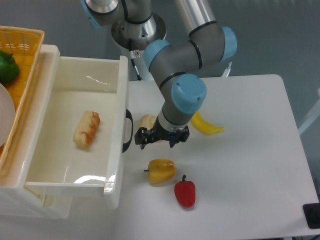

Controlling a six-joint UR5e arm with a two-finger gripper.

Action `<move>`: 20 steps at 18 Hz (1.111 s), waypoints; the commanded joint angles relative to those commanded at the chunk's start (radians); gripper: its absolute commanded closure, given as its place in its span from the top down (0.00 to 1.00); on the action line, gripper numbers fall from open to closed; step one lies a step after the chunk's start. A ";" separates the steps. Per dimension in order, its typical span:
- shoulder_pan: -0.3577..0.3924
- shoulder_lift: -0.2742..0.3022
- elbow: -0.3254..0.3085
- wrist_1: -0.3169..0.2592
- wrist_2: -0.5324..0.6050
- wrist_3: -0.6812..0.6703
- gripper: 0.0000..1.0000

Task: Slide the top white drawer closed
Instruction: 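Lower the gripper beside the drawer front near its black handle, then push the drawer front with the gripper, sliding the drawer into the unit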

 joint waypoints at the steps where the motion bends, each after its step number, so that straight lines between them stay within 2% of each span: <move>1: -0.002 -0.002 0.000 0.000 0.000 0.002 1.00; 20: -0.017 0.006 0.003 -0.002 -0.023 0.015 1.00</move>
